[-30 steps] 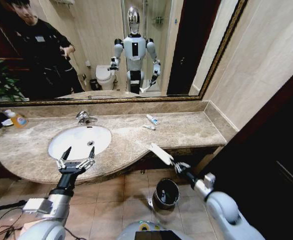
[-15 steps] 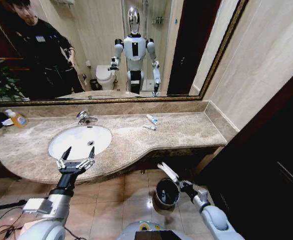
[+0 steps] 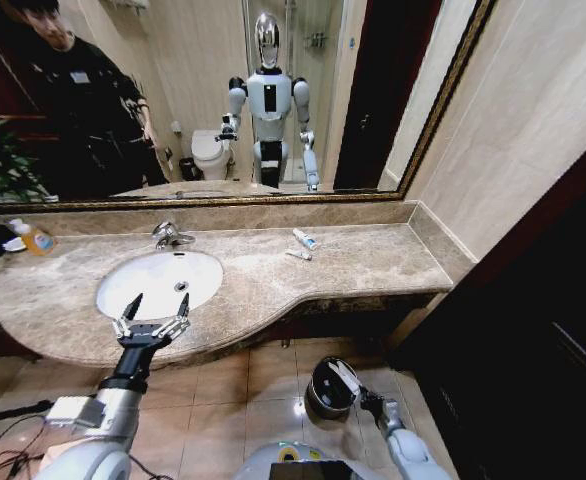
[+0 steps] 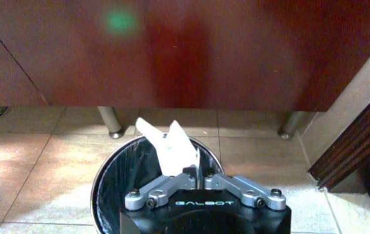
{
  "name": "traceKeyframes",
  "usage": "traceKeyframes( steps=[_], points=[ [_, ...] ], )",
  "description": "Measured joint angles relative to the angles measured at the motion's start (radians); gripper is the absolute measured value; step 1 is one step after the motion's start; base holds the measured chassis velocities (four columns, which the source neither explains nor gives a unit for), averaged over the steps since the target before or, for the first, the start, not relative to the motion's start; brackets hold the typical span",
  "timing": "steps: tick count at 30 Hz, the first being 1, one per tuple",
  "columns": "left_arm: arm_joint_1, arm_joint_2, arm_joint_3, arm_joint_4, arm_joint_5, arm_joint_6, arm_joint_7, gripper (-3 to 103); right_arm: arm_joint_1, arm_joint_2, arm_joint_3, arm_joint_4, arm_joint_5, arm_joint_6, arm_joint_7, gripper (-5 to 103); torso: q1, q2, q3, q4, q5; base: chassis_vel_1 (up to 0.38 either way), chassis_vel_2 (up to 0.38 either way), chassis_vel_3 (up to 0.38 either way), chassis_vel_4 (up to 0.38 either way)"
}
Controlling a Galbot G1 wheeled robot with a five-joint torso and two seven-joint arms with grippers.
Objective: Pick up the trash from the sink and place it in the trash bin.
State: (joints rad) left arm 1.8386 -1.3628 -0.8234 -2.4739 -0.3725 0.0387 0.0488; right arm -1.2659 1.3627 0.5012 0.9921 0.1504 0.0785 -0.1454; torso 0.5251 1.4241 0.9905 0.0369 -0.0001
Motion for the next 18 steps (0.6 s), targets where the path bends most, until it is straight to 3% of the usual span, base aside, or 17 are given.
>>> traceKeyframes(
  steps=[8,10,12,13,16,18],
  points=[
    [0.0,0.0,0.0,0.0,0.0,0.0,0.0,100,0.002,0.02,-0.001,0.012,-0.017,-0.005,0.005,35,0.0,0.0,0.0,-0.0001,0.0,0.0,0.0,0.0,0.0],
    [0.0,0.0,0.0,0.0,0.0,0.0,0.0,100,0.002,0.02,-0.001,0.014,-0.018,-0.005,0.005,35,0.0,0.0,0.0,-0.0001,-0.0001,0.0,0.0,0.0,0.0],
    [0.0,0.0,0.0,0.0,0.0,0.0,0.0,100,0.0,0.022,-0.001,0.021,-0.018,-0.007,0.005,45,0.0,0.0,0.0,-0.0001,0.0001,0.0,0.0,0.0,0.0],
    [0.0,0.0,0.0,0.0,0.0,0.0,0.0,100,0.0,0.022,-0.001,0.021,-0.018,-0.007,0.005,45,0.0,0.0,0.0,-0.0001,0.0001,0.0,0.0,0.0,0.0],
    [0.0,0.0,0.0,0.0,0.0,0.0,0.0,100,-0.003,0.022,-0.001,0.027,-0.019,-0.007,0.005,61,0.0,0.0,0.0,-0.0001,0.0001,0.0,0.0,0.0,0.0],
    [0.0,0.0,0.0,0.0,0.0,0.0,0.0,100,-0.006,0.022,-0.001,0.03,-0.019,-0.008,0.005,67,0.0,0.0,0.0,-0.0001,0.0001,0.0,0.0,0.0,0.0]
  ],
)
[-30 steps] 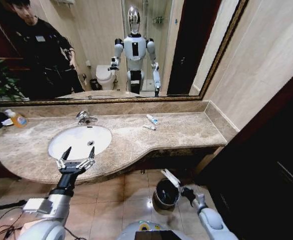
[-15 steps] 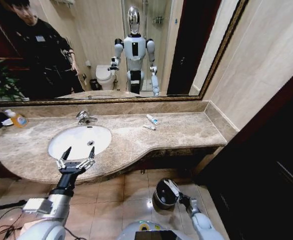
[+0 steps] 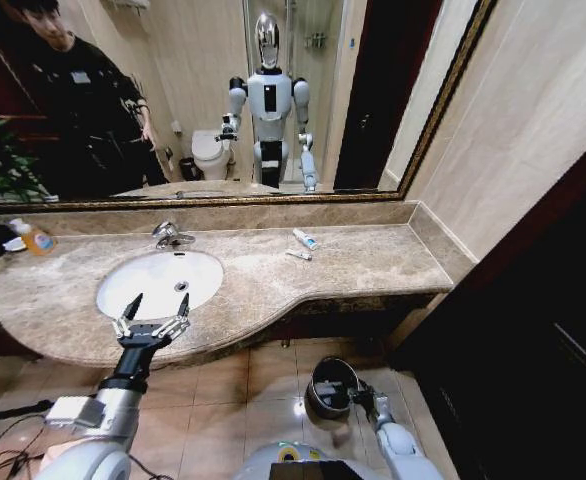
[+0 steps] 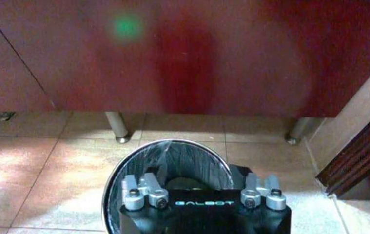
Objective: Pick up the trash from the sink and place it in the trash bin.
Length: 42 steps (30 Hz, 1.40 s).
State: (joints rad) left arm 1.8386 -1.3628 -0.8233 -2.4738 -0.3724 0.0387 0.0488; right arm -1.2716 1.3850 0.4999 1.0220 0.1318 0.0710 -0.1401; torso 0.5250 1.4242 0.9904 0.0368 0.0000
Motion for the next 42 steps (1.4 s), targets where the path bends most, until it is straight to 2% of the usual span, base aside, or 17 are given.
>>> traceKeyframes(
  steps=[3,4,5,7,8,15,18,22,23,25,26,29,31,33,35,38,42],
  points=[
    [0.0,0.0,0.0,0.0,0.0,0.0,0.0,100,-0.008,0.0,0.0,0.014,0.001,-0.001,-0.001,83,0.0,0.0,0.0,0.0,0.0,0.0,0.0,0.0,0.0],
    [0.0,0.0,0.0,0.0,0.0,0.0,0.0,100,-0.008,0.0,0.0,0.014,0.001,-0.001,-0.001,83,0.0,0.0,0.0,0.0,0.0,0.0,0.0,0.0,0.0],
    [0.0,0.0,0.0,0.0,0.0,0.0,0.0,100,-0.011,0.0,0.0,0.021,0.003,-0.003,-0.001,89,0.0,0.0,0.0,0.0,0.0,0.0,0.0,0.0,0.0],
    [0.0,0.0,0.0,0.0,0.0,0.0,0.0,100,-0.014,-0.001,0.0,0.031,0.006,-0.006,-0.001,89,0.0,0.0,0.0,0.0,0.0,0.0,0.0,0.0,0.0],
    [0.0,0.0,0.0,0.0,0.0,0.0,0.0,100,-0.021,-0.002,0.001,0.05,0.016,-0.014,-0.001,97,0.0,0.0,0.0,0.0,0.0001,0.0,0.0,0.0,0.0],
    [0.0,0.0,0.0,0.0,0.0,0.0,0.0,100,-0.07,-0.022,0.014,0.19,0.059,-0.026,0.01,100,0.0,0.0,0.0,0.0,-0.0001,0.0,0.0,0.0,0.0],
    [0.0,0.0,0.0,0.0,0.0,0.0,0.0,100,-0.129,-0.046,0.028,0.398,0.081,-0.048,0.071,100,0.0,0.0,0.0,-0.0001,-0.0002,0.0,0.0,0.0,0.0],
    [0.0,0.0,0.0,0.0,0.0,0.0,0.0,100,-0.159,-0.051,0.037,0.507,0.076,-0.037,0.094,100,0.0,0.0,0.0,-0.0001,0.0,0.0,0.0,0.0,0.0],
    [0.0,0.0,0.0,0.0,0.0,0.0,0.0,100,-0.175,-0.05,0.042,0.583,0.073,-0.022,0.109,100,0.0,0.0,0.0,0.0,0.0001,0.0,0.0,0.0,0.0],
    [0.0,0.0,0.0,0.0,0.0,0.0,0.0,100,-0.199,-0.044,0.047,0.724,0.079,-0.041,0.135,100,0.0,0.0,0.0,0.0,0.0001,0.0,0.0,0.0,0.0],
    [0.0,0.0,0.0,0.0,0.0,0.0,0.0,100,-0.199,-0.044,0.047,0.724,0.079,-0.041,0.135,100,0.0,0.0,0.0,0.0,0.0001,0.0,0.0,0.0,0.0],
    [0.0,0.0,0.0,0.0,0.0,0.0,0.0,100,-0.203,-0.042,0.048,0.889,0.087,-0.082,0.146,100,0.0,0.0,0.0,-0.0001,0.0,0.0,0.0,0.0,0.0],
    [0.0,0.0,0.0,0.0,0.0,0.0,0.0,100,-0.198,-0.043,0.047,0.91,0.091,-0.092,0.146,100,0.0,0.0,0.0,-0.0002,0.0,0.0,0.0,0.0,0.0],
    [0.0,0.0,0.0,0.0,0.0,0.0,0.0,100,-0.157,-0.053,0.042,0.959,0.124,-0.14,0.109,100,0.0,0.0,0.0,0.0,-0.0002,0.0,0.0,0.0,0.0],
    [0.0,0.0,0.0,0.0,0.0,0.0,0.0,100,-0.139,-0.058,0.041,0.959,0.131,-0.154,0.088,100,0.0,0.0,0.0,-0.0001,0.0001,0.0,0.0,0.0,0.0],
    [0.0,0.0,0.0,0.0,0.0,0.0,0.0,100,-0.048,-0.083,0.034,0.916,0.139,-0.198,0.001,100,0.0,0.0,0.0,0.0,0.0001,0.0,0.0,0.0,0.0],
    [0.0,0.0,0.0,0.0,0.0,0.0,0.0,100,0.041,-0.102,0.016,0.876,0.167,-0.257,-0.049,100,0.0,0.0,0.0,0.0,0.0001,0.0,0.0,0.0,0.0]
  ],
)
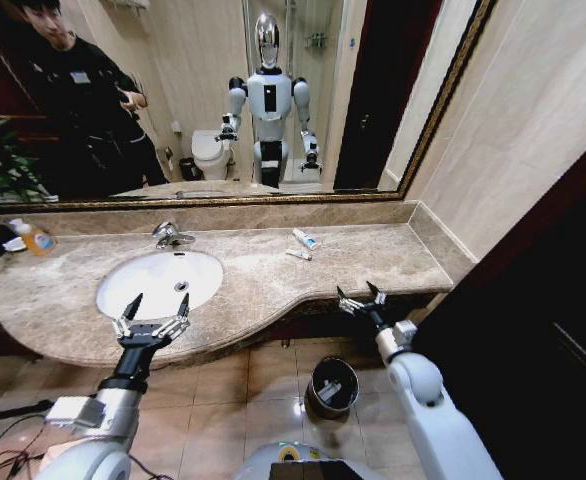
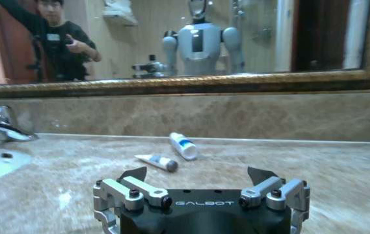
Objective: Pick up the trash from the sink and place it in the trash bin.
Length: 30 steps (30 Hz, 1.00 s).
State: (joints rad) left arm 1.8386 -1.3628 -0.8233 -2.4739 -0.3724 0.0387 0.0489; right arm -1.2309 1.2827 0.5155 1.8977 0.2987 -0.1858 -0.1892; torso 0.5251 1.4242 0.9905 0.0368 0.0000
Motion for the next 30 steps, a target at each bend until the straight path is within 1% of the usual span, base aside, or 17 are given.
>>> traceKeyframes(
  steps=[1,4,5,7,8,11,19,24,30],
  points=[
    [0.0,0.0,0.0,0.0,0.0,0.0,0.0,100,0.0,0.0,0.0,0.0,0.0,0.0,0.0,100,0.0,0.0,0.0,0.0,0.0,0.0,0.0,0.0,0.0],
    [0.0,0.0,0.0,0.0,0.0,0.0,0.0,100,0.082,-0.014,-0.018,-0.035,0.025,-0.054,-0.051,100,0.0,0.0,0.0,0.0001,-0.0001,0.0,0.0,0.0,0.0],
    [0.0,0.0,0.0,0.0,0.0,0.0,0.0,100,0.082,-0.014,-0.018,-0.035,0.025,-0.054,-0.051,100,0.0,0.0,0.0,0.0001,-0.0001,0.0,0.0,0.0,0.0],
    [0.0,0.0,0.0,0.0,0.0,0.0,0.0,100,0.127,-0.021,-0.028,-0.062,0.031,-0.076,-0.087,100,0.0,0.0,0.0,-0.0002,-0.0001,0.0,0.0,0.0,0.0],
    [0.0,0.0,0.0,0.0,0.0,0.0,0.0,100,0.127,-0.021,-0.028,-0.062,0.031,-0.076,-0.087,100,0.0,0.0,0.0,-0.0002,-0.0001,0.0,0.0,0.0,0.0],
    [0.0,0.0,0.0,0.0,0.0,0.0,0.0,100,0.19,-0.024,-0.049,-0.12,0.031,-0.091,-0.119,100,0.0,0.0,0.0,0.0,0.0,0.0,0.0,0.0,0.0],
    [0.0,0.0,0.0,0.0,0.0,0.0,0.0,100,0.265,-0.017,-0.076,-0.199,0.028,-0.108,-0.122,100,0.0,0.0,0.0,0.0,0.0,0.0,0.0,0.0,0.0],
    [0.0,0.0,0.0,0.0,0.0,0.0,0.0,100,0.267,-0.007,-0.075,-0.201,0.032,-0.112,-0.115,100,0.0,0.0,0.0,0.0,0.0,0.0,0.0,0.0,0.0],
    [0.0,0.0,0.0,0.0,0.0,0.0,0.0,100,0.289,-0.016,-0.085,-0.228,0.039,-0.112,-0.119,100,0.0,0.0,0.0,0.0,0.0,0.0,0.0,0.0,0.0]
  ],
)
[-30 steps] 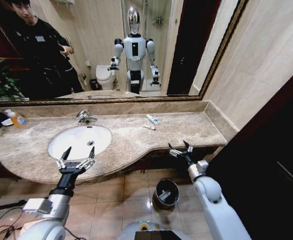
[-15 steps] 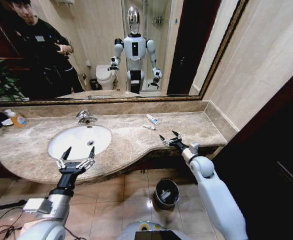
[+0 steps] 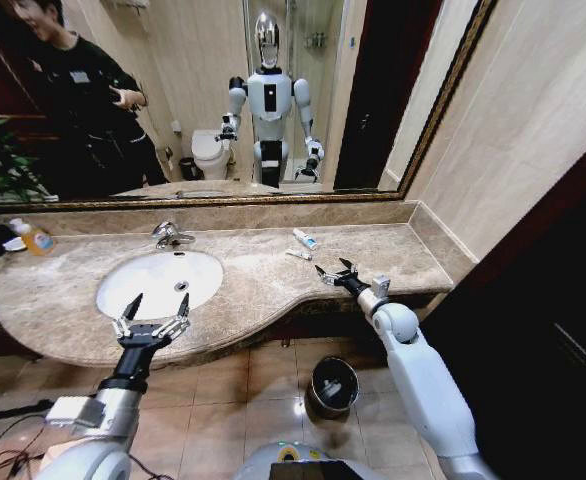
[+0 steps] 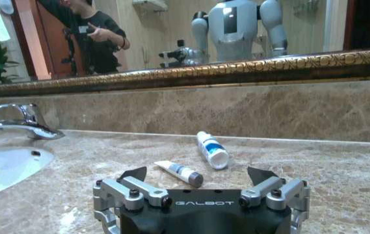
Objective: Pick up the trash from the sink and place it in the trash bin.
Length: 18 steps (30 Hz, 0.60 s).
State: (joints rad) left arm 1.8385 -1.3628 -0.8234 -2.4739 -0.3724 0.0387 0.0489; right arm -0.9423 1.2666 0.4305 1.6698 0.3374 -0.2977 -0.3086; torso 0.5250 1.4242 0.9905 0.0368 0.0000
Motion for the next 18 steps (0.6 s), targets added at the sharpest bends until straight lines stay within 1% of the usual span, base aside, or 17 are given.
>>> traceKeyframes(
  steps=[7,18],
  points=[
    [0.0,0.0,0.0,0.0,0.0,0.0,0.0,100,0.077,-0.013,-0.027,-0.067,0.017,-0.004,-0.003,100,0.0,0.0,0.0,0.0,-0.0001,0.0,0.0,0.0,0.0],
    [0.0,0.0,0.0,0.0,0.0,0.0,0.0,100,0.131,0.009,-0.044,-0.133,0.016,-0.003,-0.015,100,0.0,0.0,0.0,0.0,-0.0001,0.0,0.0,0.0,0.0]
  ],
)
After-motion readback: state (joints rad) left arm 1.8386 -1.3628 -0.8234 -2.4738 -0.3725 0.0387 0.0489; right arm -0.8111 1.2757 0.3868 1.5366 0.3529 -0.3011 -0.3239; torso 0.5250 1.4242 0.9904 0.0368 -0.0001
